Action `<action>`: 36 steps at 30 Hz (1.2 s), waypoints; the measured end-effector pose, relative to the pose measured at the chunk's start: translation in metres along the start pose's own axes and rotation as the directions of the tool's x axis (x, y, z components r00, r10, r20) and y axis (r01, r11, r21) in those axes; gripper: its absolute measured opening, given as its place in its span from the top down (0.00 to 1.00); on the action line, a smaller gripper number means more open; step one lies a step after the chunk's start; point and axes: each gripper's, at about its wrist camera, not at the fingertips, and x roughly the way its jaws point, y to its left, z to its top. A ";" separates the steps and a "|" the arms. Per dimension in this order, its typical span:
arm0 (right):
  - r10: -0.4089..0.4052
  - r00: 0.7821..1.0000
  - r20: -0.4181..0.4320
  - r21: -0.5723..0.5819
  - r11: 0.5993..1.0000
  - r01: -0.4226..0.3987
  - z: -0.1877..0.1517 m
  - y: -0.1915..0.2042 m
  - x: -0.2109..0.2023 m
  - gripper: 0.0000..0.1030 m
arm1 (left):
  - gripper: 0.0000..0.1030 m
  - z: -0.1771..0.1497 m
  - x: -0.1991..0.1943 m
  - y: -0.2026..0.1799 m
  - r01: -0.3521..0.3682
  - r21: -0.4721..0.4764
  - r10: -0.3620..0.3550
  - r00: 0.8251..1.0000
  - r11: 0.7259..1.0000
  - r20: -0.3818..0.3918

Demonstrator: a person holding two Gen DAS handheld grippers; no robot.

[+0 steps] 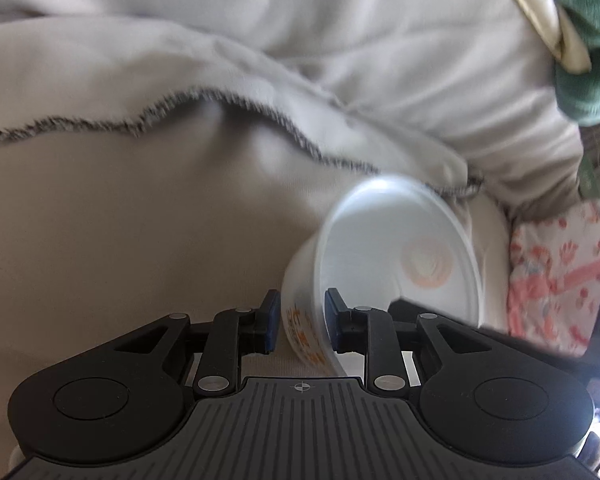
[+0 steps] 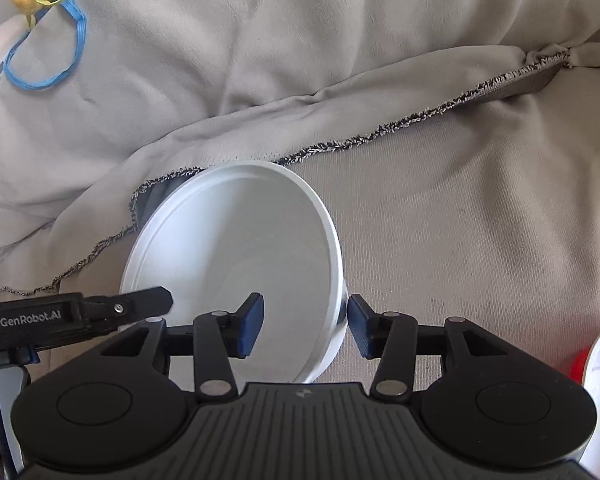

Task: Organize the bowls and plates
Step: 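Grip the white printed bowl rim with the right gripper while the left gripper grips it, then lower the white printed bowl into the blue bowl and open both grippers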

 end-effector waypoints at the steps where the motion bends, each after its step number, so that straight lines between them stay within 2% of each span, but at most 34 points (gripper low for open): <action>1: 0.001 1.000 0.001 -0.005 1.000 -0.001 0.000 0.001 0.000 0.56 | 0.74 0.000 0.004 -0.002 -0.001 0.009 0.001 1.000 1.000 -0.010; 5: -0.014 0.999 0.041 -0.028 1.000 0.015 0.000 0.001 -0.005 0.60 | 0.70 -0.003 0.003 -0.011 0.029 0.044 -0.031 0.999 0.999 0.027; 7: -0.022 0.999 0.049 -0.013 1.000 0.022 0.003 -0.005 -0.007 0.60 | 0.72 -0.004 0.000 -0.012 0.053 0.042 -0.055 0.998 0.998 0.031; 12: -0.056 0.997 0.056 0.025 0.998 0.055 0.003 -0.014 -0.012 0.58 | 0.71 -0.004 0.005 -0.005 -0.014 0.013 0.014 1.000 1.000 0.015; 13: -0.059 0.997 0.058 0.019 0.998 0.058 0.002 -0.013 -0.013 0.54 | 0.71 -0.004 0.007 -0.004 -0.010 0.006 0.010 1.000 1.000 0.006; 16: -0.056 0.998 0.043 -0.013 0.998 0.056 -0.002 -0.005 -0.012 0.53 | 0.72 -0.005 0.007 -0.007 0.011 0.005 -0.011 1.000 1.000 -0.003; 18: -0.063 0.997 0.038 -0.027 0.998 0.064 -0.005 -0.001 -0.010 0.54 | 0.69 -0.008 -0.003 -0.015 0.025 0.024 -0.025 0.999 0.999 0.034; 20: -0.057 0.994 0.092 -0.034 0.998 0.061 -0.008 0.002 -0.020 0.65 | 0.69 -0.011 -0.026 -0.028 0.034 0.070 -0.042 0.992 0.997 0.122; 23: -0.013 0.969 0.247 -0.058 0.998 0.028 -0.013 0.010 -0.067 0.68 | 0.67 -0.020 -0.077 -0.050 0.083 0.156 -0.120 0.961 0.984 0.248; 25: 0.032 0.943 0.332 -0.077 0.997 -0.007 -0.022 0.012 -0.106 0.68 | 0.67 -0.032 -0.110 -0.065 0.108 0.209 -0.166 0.943 0.972 0.289; 26: 0.056 0.932 0.357 -0.083 0.996 -0.028 -0.030 0.011 -0.125 0.68 | 0.67 -0.040 -0.123 -0.071 0.113 0.228 -0.178 0.940 0.967 0.290; 28: 0.087 0.923 0.376 -0.070 0.995 -0.065 -0.047 0.006 -0.149 0.68 | 0.67 -0.058 -0.137 -0.079 0.114 0.228 -0.176 0.946 0.967 0.272; 30: 0.104 0.921 0.376 -0.046 0.995 -0.093 -0.066 0.000 -0.164 0.68 | 0.67 -0.076 -0.139 -0.082 0.111 0.205 -0.158 0.961 0.972 0.229; 33: 0.080 0.933 0.350 -0.012 0.997 -0.081 -0.088 -0.003 -0.172 0.67 | 0.70 -0.103 -0.131 -0.079 0.100 0.178 -0.133 0.974 0.979 0.182; 36: 0.042 0.943 0.330 0.010 0.999 -0.047 -0.102 -0.004 -0.174 0.67 | 0.70 -0.120 -0.123 -0.074 0.112 0.155 -0.136 0.979 0.981 0.149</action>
